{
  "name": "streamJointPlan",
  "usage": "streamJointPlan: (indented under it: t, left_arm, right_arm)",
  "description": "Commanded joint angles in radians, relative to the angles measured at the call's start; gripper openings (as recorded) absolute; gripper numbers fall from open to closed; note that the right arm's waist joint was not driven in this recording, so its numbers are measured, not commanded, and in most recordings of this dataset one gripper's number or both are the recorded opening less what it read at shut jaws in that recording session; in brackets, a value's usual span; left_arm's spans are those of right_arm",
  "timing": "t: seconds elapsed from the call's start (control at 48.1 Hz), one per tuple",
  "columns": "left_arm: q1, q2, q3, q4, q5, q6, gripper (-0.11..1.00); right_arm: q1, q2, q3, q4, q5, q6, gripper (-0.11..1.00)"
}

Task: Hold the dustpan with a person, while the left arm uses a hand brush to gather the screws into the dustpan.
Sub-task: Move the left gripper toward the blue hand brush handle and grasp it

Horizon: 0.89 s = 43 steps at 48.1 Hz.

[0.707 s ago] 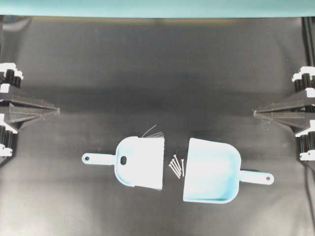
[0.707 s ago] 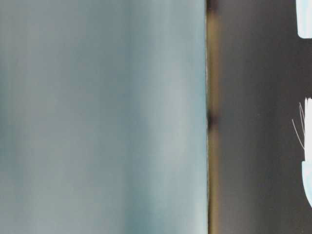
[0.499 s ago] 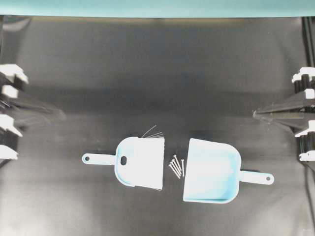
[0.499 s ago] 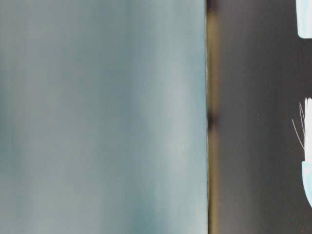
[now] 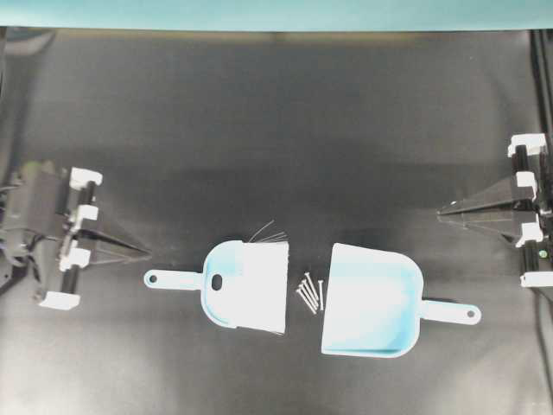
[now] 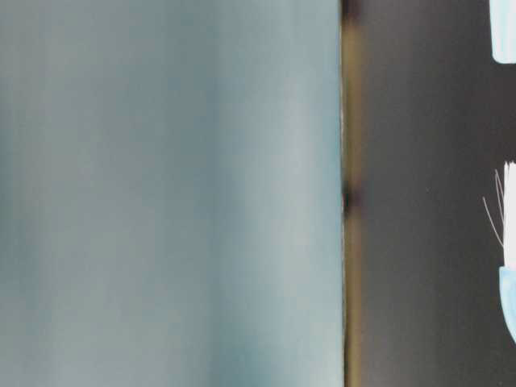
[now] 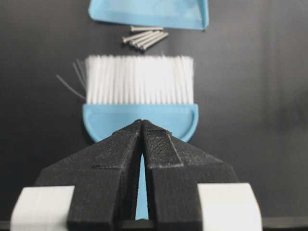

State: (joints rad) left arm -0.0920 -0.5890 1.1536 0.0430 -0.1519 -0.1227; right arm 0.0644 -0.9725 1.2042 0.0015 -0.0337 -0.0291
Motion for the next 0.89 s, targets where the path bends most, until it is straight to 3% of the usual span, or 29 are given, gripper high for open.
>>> streamJointPlan:
  t: [0.0, 0.083, 0.146, 0.416, 0.582, 0.873]
  left_arm:
    - [0.000, 0.020, 0.008, 0.003, -0.109, -0.034, 0.00]
    - [0.002, 0.051, 0.051, 0.003, -0.173, -0.041, 0.01]
    - [0.003, 0.089, 0.086, 0.003, -0.230, -0.046, 0.07]
    - [0.005, 0.232, 0.183, 0.003, -0.523, -0.048, 0.79]
    - [0.005, 0.348, 0.161, 0.003, -0.572, -0.051, 0.75]
    - [0.008, 0.641, 0.071, 0.003, -0.611, -0.051, 0.80]
  right_arm:
    - [0.000, 0.002, -0.005, 0.000, -0.003, -0.005, 0.00]
    - [0.000, -0.005, -0.005, 0.002, -0.002, -0.006, 0.00]
    - [-0.002, -0.015, -0.005, 0.002, -0.002, -0.006, 0.00]
    - [-0.002, -0.080, 0.029, 0.002, -0.002, -0.008, 0.00]
    - [-0.002, -0.126, 0.057, 0.002, 0.002, -0.011, 0.00]
    - [-0.002, -0.153, 0.064, 0.002, 0.041, -0.012, 0.00]
